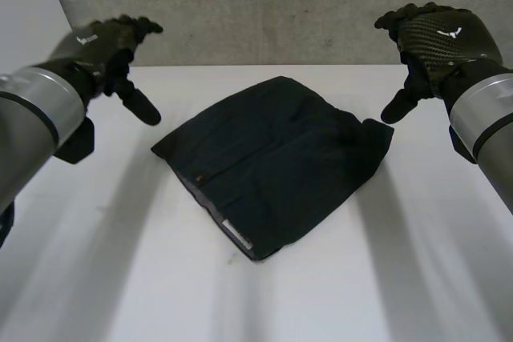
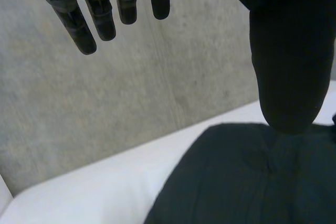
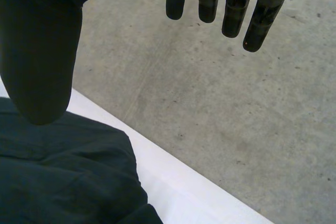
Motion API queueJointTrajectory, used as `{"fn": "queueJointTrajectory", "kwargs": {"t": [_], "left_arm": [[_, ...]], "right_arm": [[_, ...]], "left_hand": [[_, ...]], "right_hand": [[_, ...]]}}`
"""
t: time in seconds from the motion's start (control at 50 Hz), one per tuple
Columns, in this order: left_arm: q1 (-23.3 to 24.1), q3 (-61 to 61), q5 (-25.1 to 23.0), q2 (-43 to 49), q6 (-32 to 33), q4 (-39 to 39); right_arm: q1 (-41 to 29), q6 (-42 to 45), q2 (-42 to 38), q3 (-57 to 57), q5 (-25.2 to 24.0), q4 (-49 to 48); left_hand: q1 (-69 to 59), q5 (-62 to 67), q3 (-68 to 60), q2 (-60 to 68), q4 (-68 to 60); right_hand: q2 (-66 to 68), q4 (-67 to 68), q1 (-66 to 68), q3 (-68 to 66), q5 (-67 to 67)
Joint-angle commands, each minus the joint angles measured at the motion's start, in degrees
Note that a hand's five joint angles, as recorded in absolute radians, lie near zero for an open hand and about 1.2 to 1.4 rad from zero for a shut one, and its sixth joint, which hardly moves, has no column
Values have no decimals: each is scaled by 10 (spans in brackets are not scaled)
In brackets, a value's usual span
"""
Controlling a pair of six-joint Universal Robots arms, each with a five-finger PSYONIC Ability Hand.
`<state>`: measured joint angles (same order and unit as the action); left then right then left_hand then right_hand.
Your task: Fold the shorts.
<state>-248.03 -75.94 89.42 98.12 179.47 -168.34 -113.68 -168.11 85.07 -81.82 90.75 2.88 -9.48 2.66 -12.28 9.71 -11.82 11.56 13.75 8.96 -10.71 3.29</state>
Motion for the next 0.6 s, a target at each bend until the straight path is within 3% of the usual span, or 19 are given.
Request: {"fn": "queueJointTrajectory", "kwargs": {"t": [0.02, 0.08, 0.16, 0.36, 0.46, 0.6], "left_arm": [[5, 0, -3, 80, 8, -1], [32, -2, -4, 116, 13, 0], [107, -8, 7, 156, 11, 2], [184, -41, 71, 186, 3, -47], [246, -27, 109, 227, 3, -64], [280, 5, 120, 283, 2, -62]], "right_arm": [[-8, 87, -14, 3, -37, 11], [-8, 129, -29, -2, -50, 16], [-6, 161, -50, -11, -51, 17], [3, 160, -67, -81, -56, -21], [17, 160, -67, -120, -54, -52], [28, 160, -67, -164, -54, -88]], "left_hand": [[-28, -4, 0, 25, -4], [-44, 12, -16, 42, -21], [-65, 33, -37, 62, -41], [-70, 38, -42, 67, -46], [-95, 63, -67, 93, -71], [-95, 63, -67, 93, -71]], "right_hand": [[-16, -37, 10, 7, -33], [-16, -37, 10, 7, -33], [-16, -37, 10, 7, -33], [-16, -37, 10, 7, -33], [-16, -37, 10, 7, -33], [-16, -37, 10, 7, -33]]}}
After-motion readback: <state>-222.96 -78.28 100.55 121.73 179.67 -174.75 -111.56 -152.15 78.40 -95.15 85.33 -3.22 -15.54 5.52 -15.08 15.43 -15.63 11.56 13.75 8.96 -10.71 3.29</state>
